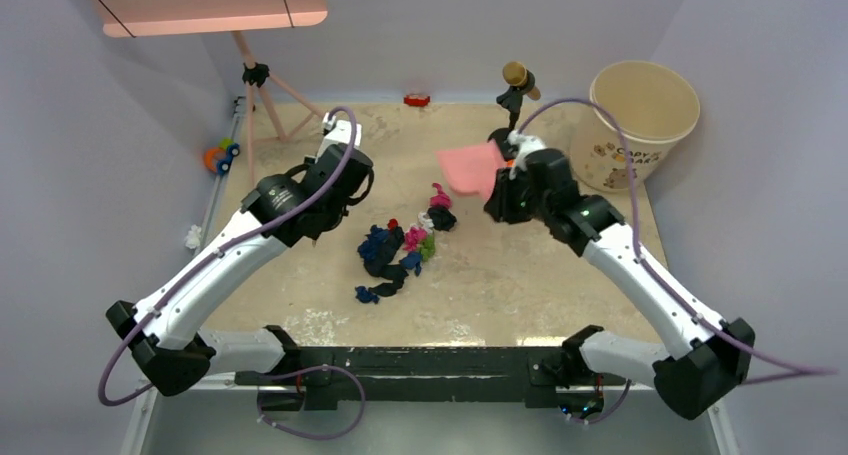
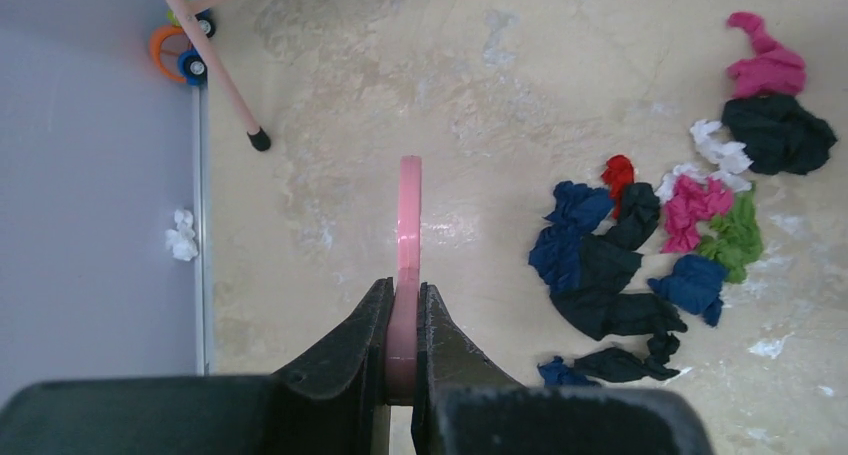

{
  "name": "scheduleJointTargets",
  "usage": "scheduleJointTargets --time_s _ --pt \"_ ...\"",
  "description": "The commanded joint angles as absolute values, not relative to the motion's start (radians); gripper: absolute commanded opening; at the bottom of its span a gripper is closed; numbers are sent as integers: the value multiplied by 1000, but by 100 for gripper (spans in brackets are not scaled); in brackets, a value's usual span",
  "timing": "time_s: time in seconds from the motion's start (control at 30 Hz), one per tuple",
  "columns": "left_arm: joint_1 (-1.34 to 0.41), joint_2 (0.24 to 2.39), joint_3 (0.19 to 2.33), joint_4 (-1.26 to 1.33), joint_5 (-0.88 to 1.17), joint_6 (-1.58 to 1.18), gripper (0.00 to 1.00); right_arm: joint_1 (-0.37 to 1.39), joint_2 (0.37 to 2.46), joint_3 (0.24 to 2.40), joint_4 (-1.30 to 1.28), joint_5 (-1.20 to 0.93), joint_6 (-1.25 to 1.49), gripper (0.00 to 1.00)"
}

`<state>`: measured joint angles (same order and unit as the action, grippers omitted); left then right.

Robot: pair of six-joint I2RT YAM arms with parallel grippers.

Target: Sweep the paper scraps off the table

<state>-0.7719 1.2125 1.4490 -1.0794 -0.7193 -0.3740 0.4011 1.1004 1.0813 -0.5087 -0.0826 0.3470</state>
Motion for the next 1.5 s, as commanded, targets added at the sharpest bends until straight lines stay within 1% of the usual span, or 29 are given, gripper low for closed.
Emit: scheduleJointTargets --time_s 0.0,0.07,0.2,0.33,0.43,0.53,0.77,0.9,1.0,1.17,1.27,1.47 --pt "-758 1224 1460 -1124 -781 -359 0 639 1148 1048 -720 171 310 0" --pt "-741 1225 1426 -1088 -783 -343 0 714 1155 1017 -745 152 343 0" --pt "-669 1256 1366 -992 -669 -310 0 865 1174 968 -805 155 421 0" --pt "-643 1326 1366 -916 -626 -296 0 1054 1235 991 -891 186 478 0" --pt "-628 1422 1417 -900 -590 -279 0 1119 1276 1011 -960 204 499 0" --pt "-619 1484 1459 -908 -576 -260 0 1152 1250 1010 -997 177 518 0" --pt "-615 1496 1441 -809 -500 -158 0 1174 1125 941 -970 27 528 0" --pt "-615 1517 1461 -832 -490 -152 0 1185 1124 948 -1008 52 546 0" --pt "-614 1518 1472 -879 -507 -172 0 1208 1123 952 -1019 25 538 0" --pt "-616 1503 1476 -1003 -515 -260 0 1313 1179 975 -1015 22 527 0" --pt "-617 1492 1441 -1092 -509 -339 0 1335 1256 1006 -988 47 505 0" --pt "-619 1427 1321 -1084 -388 -350 0 1336 1369 1098 -916 78 450 0"
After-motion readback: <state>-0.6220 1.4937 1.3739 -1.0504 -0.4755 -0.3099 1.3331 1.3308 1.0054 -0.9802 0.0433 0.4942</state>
